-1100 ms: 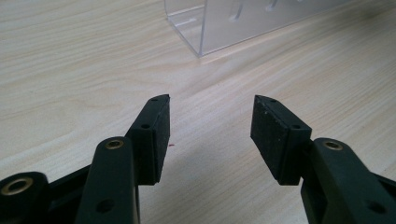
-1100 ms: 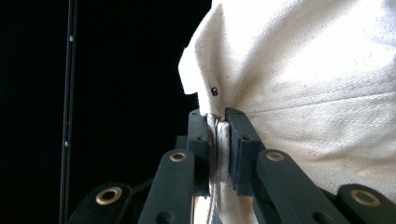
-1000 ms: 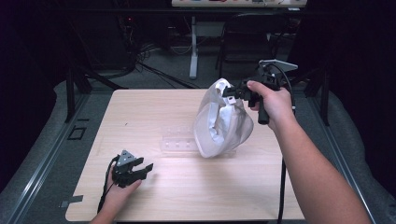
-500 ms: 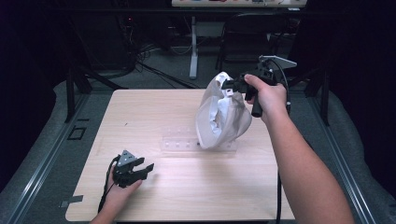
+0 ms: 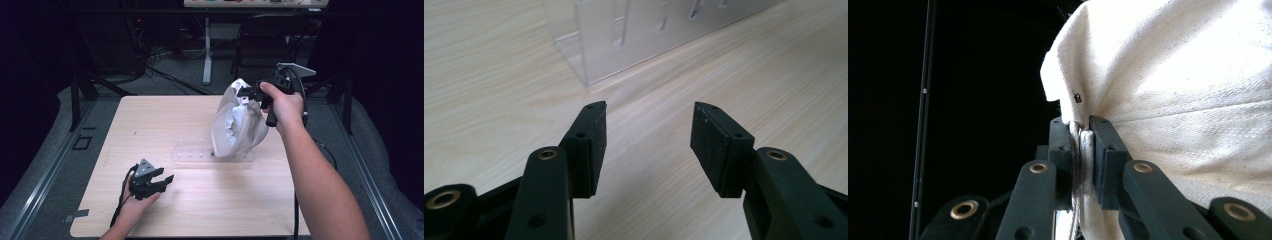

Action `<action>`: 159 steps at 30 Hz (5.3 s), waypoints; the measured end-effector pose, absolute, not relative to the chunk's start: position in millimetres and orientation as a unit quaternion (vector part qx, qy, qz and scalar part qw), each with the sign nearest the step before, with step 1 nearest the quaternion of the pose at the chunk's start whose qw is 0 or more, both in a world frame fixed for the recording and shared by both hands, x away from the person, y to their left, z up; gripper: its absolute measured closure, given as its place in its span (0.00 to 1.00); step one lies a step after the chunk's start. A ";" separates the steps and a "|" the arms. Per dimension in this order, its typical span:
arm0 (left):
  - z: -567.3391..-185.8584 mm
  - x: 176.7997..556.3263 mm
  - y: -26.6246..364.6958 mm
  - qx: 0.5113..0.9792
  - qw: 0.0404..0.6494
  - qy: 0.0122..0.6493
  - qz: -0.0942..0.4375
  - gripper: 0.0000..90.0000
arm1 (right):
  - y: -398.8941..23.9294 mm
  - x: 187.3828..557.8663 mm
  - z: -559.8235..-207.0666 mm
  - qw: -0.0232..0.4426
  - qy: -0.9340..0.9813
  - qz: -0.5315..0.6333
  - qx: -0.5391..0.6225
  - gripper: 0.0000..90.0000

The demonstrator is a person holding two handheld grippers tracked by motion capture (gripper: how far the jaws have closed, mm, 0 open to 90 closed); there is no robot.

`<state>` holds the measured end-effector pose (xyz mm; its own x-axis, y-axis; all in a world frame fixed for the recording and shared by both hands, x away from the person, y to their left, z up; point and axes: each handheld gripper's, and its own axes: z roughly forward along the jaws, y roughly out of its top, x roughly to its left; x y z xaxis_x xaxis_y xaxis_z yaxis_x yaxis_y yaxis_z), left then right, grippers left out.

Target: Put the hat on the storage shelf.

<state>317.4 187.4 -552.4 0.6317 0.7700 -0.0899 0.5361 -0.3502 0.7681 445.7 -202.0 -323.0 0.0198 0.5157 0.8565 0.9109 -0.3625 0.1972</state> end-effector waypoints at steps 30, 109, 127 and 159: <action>-506.0 330.2 50.5 0.829 0.425 0.309 0.192 0.61 | -198.0 443.1 -325.6 0.207 -0.534 -0.459 -0.679 0.90; -523.7 354.1 85.5 0.788 0.480 0.355 0.152 0.91 | -176.8 449.4 -344.6 0.207 -0.567 -0.433 -0.670 0.90; -532.9 353.2 93.9 0.780 0.481 0.378 0.131 0.90 | -160.0 452.5 -357.2 0.218 -0.574 -0.427 -0.664 0.90; -546.0 327.8 124.2 0.793 0.454 0.375 0.156 0.69 | -149.8 445.8 -358.6 0.189 -0.612 -0.423 -0.641 0.65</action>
<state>327.8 124.2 -546.0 0.6701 0.7366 -0.0921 0.4530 -0.3075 0.8368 445.8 -149.8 -358.6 -0.1081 0.6244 0.7736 0.9441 -0.1792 0.2766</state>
